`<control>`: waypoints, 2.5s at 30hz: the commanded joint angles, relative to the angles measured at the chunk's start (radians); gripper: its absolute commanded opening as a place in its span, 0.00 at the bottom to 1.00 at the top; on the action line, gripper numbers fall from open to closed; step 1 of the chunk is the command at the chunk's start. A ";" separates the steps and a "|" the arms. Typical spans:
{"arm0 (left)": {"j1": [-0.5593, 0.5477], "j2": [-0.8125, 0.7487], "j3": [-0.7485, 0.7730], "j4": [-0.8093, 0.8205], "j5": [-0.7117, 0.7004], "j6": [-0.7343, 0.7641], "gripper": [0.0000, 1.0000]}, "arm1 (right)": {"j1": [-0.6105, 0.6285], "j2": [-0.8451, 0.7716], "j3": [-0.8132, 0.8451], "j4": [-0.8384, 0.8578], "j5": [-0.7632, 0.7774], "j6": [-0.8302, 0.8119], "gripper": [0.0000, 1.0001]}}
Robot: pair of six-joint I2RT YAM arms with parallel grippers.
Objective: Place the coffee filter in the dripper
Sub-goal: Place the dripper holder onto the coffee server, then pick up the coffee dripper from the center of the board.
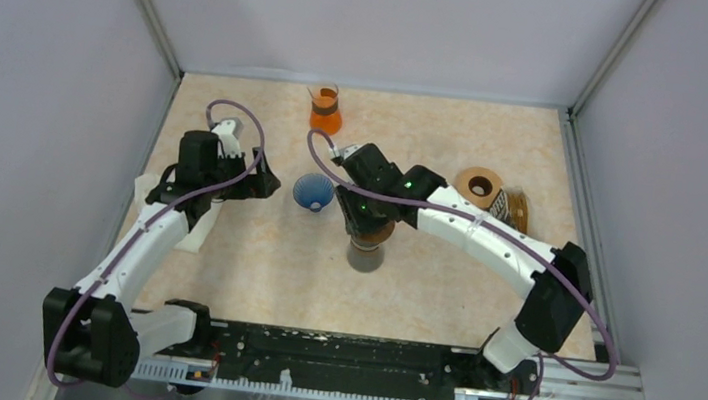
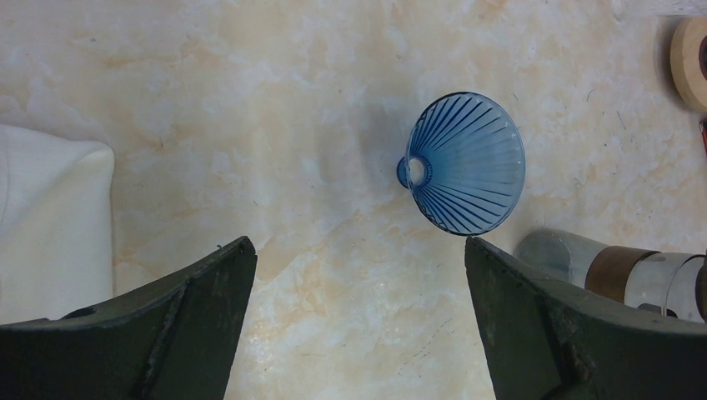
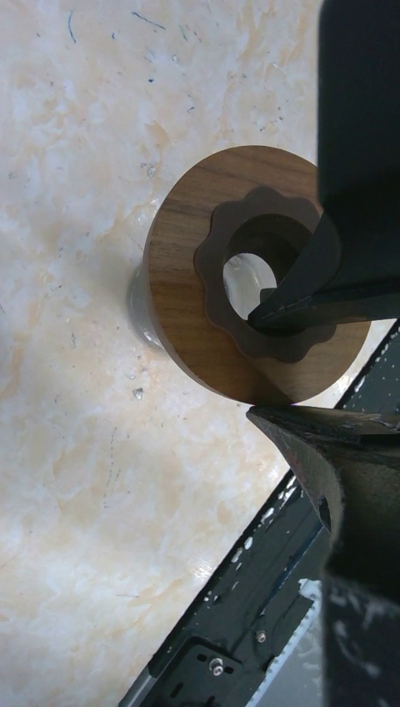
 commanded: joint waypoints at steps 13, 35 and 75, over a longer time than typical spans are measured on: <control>0.010 0.006 0.000 0.017 0.029 0.008 0.99 | 0.033 0.036 0.011 0.038 0.038 0.038 0.23; 0.013 0.018 0.002 0.016 0.050 0.009 0.99 | 0.062 0.060 0.023 0.005 0.096 0.047 0.48; 0.015 0.385 0.056 0.258 0.388 -0.289 0.71 | -0.147 -0.435 -0.330 0.278 0.097 0.057 0.87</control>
